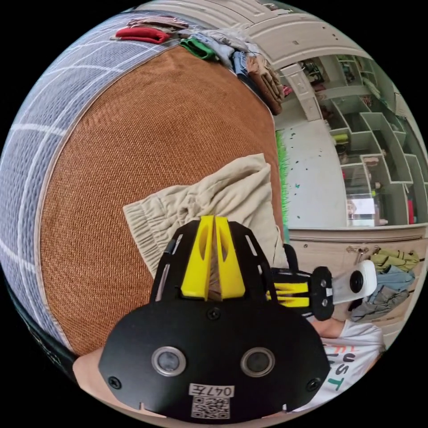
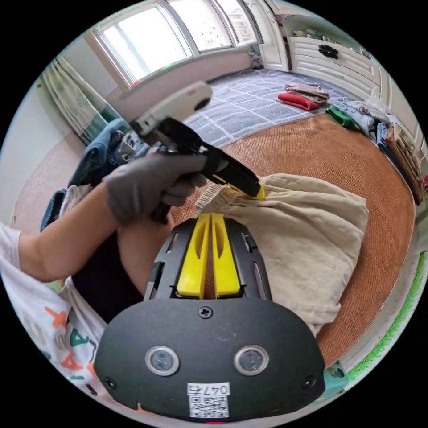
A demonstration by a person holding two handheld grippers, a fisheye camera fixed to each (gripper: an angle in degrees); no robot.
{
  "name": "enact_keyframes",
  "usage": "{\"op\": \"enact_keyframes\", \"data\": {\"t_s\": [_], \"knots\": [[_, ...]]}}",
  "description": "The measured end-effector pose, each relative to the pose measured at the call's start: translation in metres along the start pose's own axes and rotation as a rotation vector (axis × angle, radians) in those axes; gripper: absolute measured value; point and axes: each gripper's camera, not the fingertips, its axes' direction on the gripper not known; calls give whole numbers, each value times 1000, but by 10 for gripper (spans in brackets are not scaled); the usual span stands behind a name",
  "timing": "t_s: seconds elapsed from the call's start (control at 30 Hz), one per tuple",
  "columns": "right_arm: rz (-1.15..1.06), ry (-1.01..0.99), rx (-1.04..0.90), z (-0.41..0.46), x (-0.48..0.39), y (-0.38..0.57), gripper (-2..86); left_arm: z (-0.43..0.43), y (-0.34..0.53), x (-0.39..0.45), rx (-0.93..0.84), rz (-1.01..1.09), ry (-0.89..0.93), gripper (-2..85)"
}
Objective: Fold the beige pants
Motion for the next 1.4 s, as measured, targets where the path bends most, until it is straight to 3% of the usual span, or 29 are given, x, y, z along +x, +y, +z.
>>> {"op": "enact_keyframes", "data": {"t_s": [0.13,0.2,0.33,0.5,0.63,0.73,0.87,1.03,1.2,1.4], "knots": [[70,55,134,-67,26,48,-5,-1,-3,-6,15,-16,38,-8],[232,137,169,-105,68,90,-6,-4,-1,-2,36,-10,33,-6],[427,34,181,-133,130,138,-3,-25,10,10,120,-2,28,16],[426,-6,118,-127,148,140,44,-71,35,18,213,-89,-17,228],[463,-33,189,-128,167,133,82,-60,54,15,151,-206,94,309],[471,-64,204,-126,187,120,100,-40,80,30,164,-280,248,316],[461,-57,177,-126,208,99,114,-35,119,56,270,-374,213,306],[485,-13,84,-101,234,86,120,-28,125,57,192,-412,240,312],[473,-141,-82,-67,252,70,22,-12,124,66,150,-444,214,320],[468,-139,-159,-91,242,90,7,24,113,66,58,-478,199,330]]}}
